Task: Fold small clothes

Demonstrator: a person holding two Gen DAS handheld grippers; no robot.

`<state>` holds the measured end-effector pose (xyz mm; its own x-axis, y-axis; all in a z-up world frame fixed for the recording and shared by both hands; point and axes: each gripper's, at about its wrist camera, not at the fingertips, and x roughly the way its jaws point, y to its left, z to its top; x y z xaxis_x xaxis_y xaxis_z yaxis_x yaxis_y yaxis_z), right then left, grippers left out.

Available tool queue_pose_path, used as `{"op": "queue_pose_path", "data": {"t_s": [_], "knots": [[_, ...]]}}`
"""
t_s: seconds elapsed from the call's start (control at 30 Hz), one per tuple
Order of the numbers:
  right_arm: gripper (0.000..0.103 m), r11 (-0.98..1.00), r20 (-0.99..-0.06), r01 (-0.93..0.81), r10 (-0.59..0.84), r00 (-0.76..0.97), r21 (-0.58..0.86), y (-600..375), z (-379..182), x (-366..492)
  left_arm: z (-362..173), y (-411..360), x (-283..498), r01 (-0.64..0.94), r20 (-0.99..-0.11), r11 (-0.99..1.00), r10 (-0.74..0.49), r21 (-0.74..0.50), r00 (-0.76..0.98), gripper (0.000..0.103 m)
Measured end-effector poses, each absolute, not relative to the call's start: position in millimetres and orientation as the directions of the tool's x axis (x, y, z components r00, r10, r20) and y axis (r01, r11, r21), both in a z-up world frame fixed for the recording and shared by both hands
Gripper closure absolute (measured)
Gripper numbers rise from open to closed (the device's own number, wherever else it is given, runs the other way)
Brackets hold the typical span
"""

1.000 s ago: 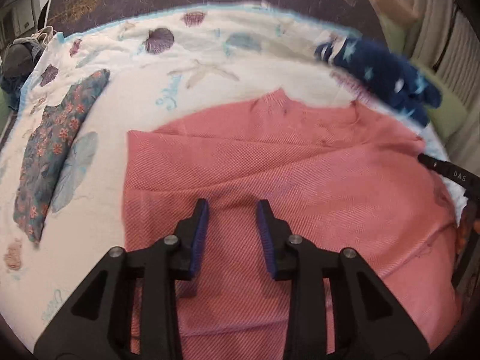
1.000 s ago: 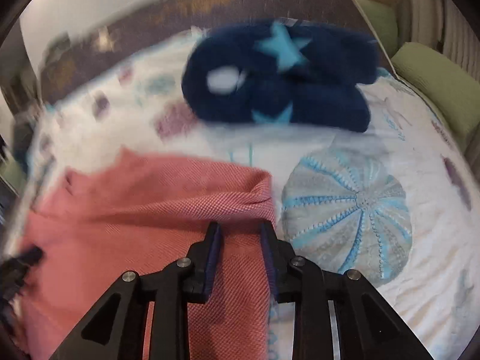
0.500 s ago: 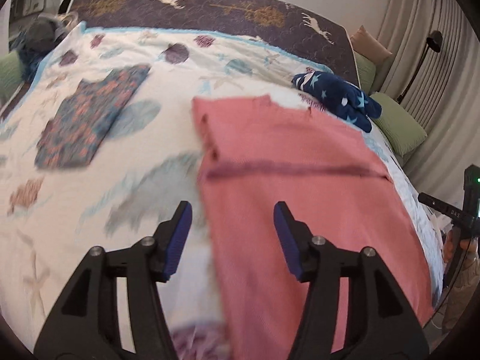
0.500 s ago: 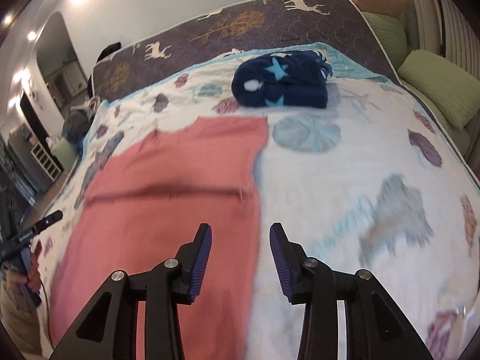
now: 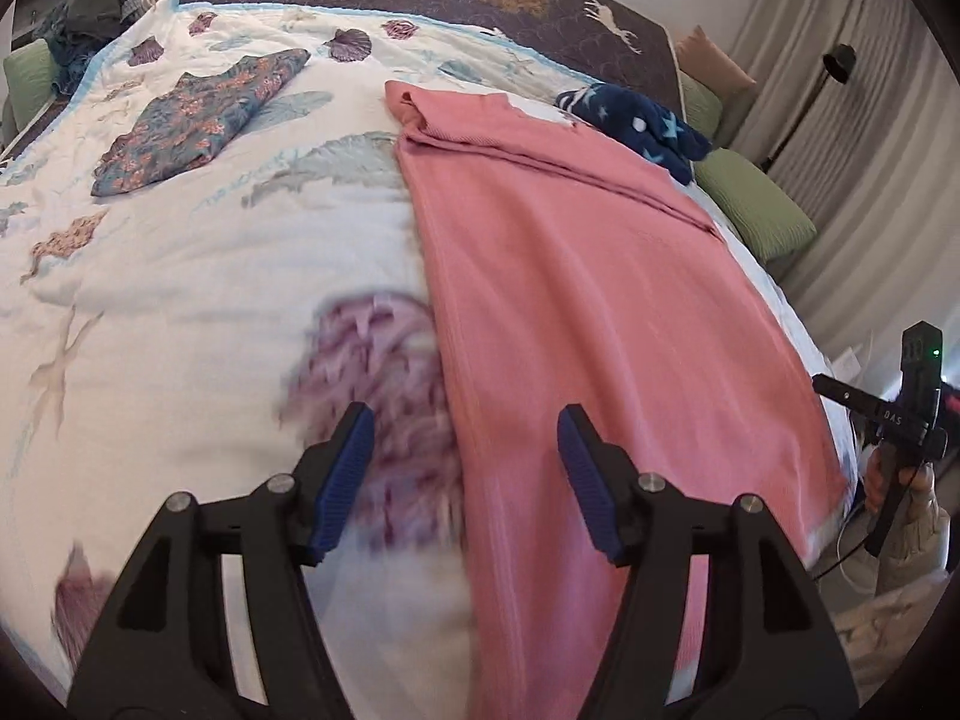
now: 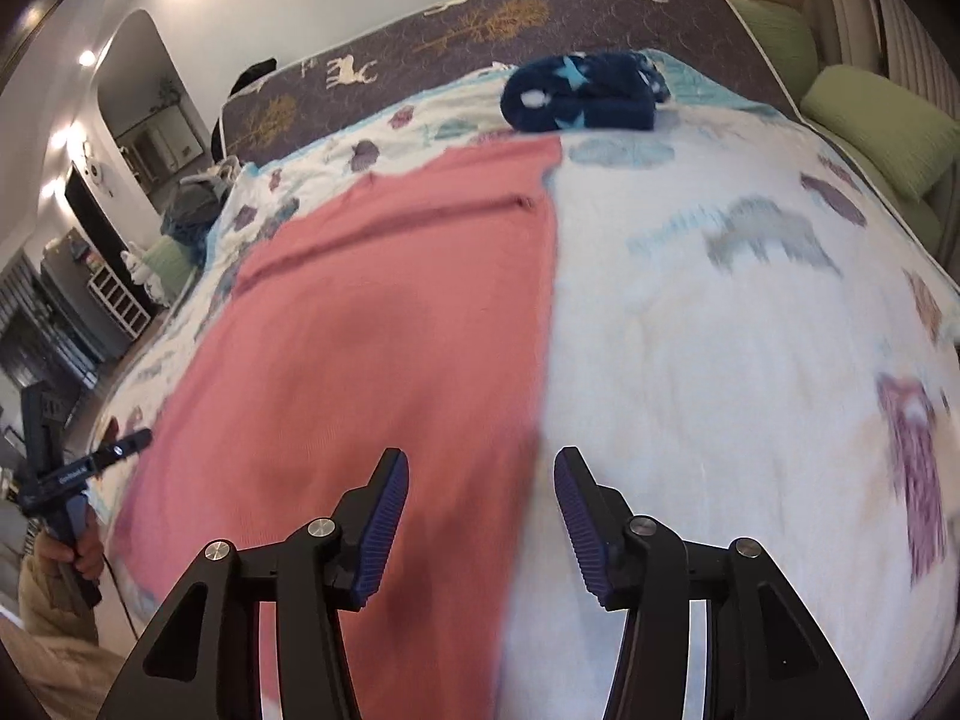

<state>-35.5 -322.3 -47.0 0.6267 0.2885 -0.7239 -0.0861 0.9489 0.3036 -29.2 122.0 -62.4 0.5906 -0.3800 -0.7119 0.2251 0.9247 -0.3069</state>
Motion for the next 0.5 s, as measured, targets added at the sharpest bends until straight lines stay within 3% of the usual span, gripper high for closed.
{"op": "queue_pose_path", "data": {"t_s": [0.23, 0.3, 0.5], "knots": [[0.051, 0.939, -0.712, -0.09, 0.312, 0.629, 0.332, -325, -58, -99, -64, 120, -81, 0.282, -0.712, 0.92, -0.389, -0.272, 0.584, 0.038], [0.051, 0.932, -0.707, -0.097, 0.33, 0.626, 0.349, -326, -60, -112, -66, 121, -93, 0.285, -0.717, 0.922, -0.383, -0.261, 0.583, 0.045], [0.051, 0.906, -0.68, -0.099, 0.377, 0.628, 0.411, -332, -67, -138, -69, 131, -113, 0.259, -0.718, 0.922, -0.386, -0.287, 0.58, 0.045]]}}
